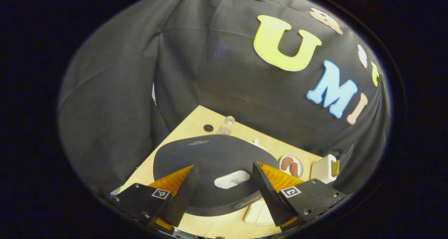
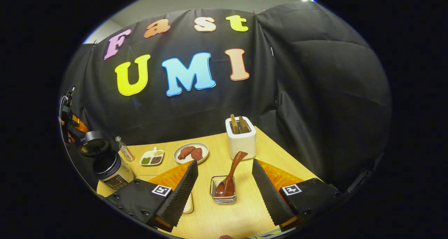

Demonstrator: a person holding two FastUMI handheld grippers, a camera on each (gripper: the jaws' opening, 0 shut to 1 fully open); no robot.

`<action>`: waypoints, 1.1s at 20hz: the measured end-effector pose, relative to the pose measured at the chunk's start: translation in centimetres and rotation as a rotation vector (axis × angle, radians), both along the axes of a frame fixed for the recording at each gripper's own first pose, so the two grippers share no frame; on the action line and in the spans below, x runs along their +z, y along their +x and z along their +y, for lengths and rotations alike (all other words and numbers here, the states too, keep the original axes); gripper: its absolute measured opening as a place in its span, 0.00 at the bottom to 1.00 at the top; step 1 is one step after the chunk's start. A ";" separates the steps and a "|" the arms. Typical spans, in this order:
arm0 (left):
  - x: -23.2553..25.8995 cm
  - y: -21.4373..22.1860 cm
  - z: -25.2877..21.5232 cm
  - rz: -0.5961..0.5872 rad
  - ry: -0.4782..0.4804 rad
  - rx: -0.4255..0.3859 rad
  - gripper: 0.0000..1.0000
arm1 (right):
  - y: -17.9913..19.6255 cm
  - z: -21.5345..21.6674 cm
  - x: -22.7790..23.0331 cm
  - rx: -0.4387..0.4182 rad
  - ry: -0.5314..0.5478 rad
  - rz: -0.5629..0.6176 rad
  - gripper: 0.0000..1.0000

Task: Close the left gripper, press the button to open the rice cooker; take a wooden spoon from the chopstick holder with the right hand, scoop a spoonful of rice and pour it into the rice cooker, then put the wooden spoon back into the chopstick holder.

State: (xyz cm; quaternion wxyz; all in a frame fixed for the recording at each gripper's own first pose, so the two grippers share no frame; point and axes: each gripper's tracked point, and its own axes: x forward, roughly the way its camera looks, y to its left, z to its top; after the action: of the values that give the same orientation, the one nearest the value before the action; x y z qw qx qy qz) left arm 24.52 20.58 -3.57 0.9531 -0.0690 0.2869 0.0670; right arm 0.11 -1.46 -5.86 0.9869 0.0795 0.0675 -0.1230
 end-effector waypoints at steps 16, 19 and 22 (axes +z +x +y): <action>-8.1 -2.4 -3.4 0.070 0.161 0.025 1.00 | -0.2 -3.0 -1.6 0.021 -0.034 0.052 0.99; -9.7 -3.0 -3.8 0.093 0.177 0.020 1.00 | 0.0 -2.8 -1.9 0.041 -0.038 0.064 0.99; -12.0 -3.2 -4.0 0.127 0.209 0.006 1.00 | 0.4 -2.5 -2.2 0.060 -0.051 0.074 0.98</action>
State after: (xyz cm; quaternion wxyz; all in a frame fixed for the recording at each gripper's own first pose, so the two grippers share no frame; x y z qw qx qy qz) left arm 21.28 16.61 -15.53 0.9348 0.0345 0.3381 0.1035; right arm 0.54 -3.96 -8.07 0.9887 0.0477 0.1032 -0.0979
